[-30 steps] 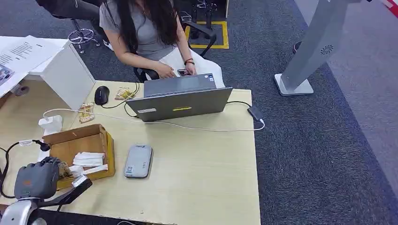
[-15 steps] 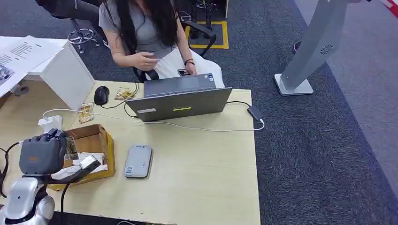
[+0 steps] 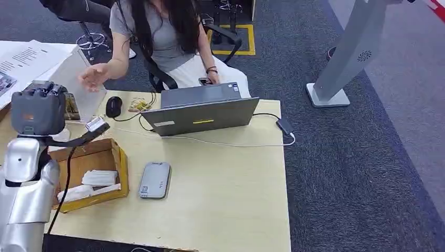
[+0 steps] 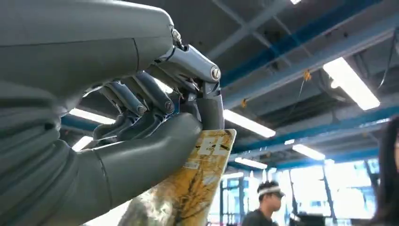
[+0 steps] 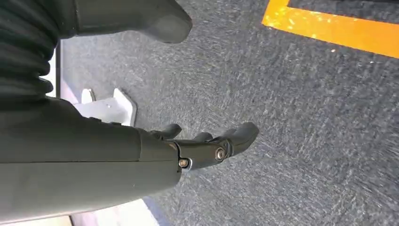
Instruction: Pass the card to the sensor for recognition and then transmit it.
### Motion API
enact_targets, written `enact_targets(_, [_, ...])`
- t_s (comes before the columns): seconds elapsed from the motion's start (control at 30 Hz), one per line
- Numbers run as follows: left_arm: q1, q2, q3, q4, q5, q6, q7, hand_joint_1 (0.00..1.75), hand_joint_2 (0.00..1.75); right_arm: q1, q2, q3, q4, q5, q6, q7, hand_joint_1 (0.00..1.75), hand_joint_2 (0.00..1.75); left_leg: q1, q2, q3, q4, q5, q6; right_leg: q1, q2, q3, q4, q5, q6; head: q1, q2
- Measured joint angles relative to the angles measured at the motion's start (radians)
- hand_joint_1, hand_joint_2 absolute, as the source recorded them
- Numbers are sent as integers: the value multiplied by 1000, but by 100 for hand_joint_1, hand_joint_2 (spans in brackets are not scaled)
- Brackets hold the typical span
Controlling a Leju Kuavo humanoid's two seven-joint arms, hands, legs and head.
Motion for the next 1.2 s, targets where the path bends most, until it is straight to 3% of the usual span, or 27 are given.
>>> enact_targets(0.33, [-328,51,-74,327,-65,-50,46,175,175,-8,-1,0,0,15,14,-4,0,175,0,1,-1,0,0,0,0,1,-1,0,0,0,-1,0])
enact_targets(0.5, [-384,52,-93,406,-65,-45,50,175,175,-9,-1,0,0,15,15,-3,0,175,0,1,-2,0,0,0,0,1,-1,0,0,0,0,0])
enact_targets(0.77, [-389,76,-95,478,-64,-17,60,175,175,-9,-1,0,0,17,14,2,0,175,0,2,-2,0,0,0,0,1,-1,0,0,0,-1,0])
enact_targets(0.8, [-389,78,-95,484,-64,-16,60,3,175,-9,-1,0,0,18,14,2,0,175,0,1,-2,0,0,0,0,1,-1,0,0,0,0,0])
enact_targets(1.03, [-358,100,-95,499,-56,39,48,0,175,-9,-1,0,0,21,14,3,0,175,0,2,-2,0,0,0,0,1,-1,0,0,0,0,0])
enact_targets(1.13, [-297,101,-93,468,-10,68,0,0,175,-9,-1,-1,0,14,12,3,0,175,0,2,-2,0,0,0,0,1,-1,0,0,0,0,0])
enact_targets(1.2, [-201,103,-81,376,63,100,-49,0,175,-8,-1,-6,0,8,10,4,0,175,-1,5,-1,0,-1,1,-1,5,-1,0,0,0,0,0])
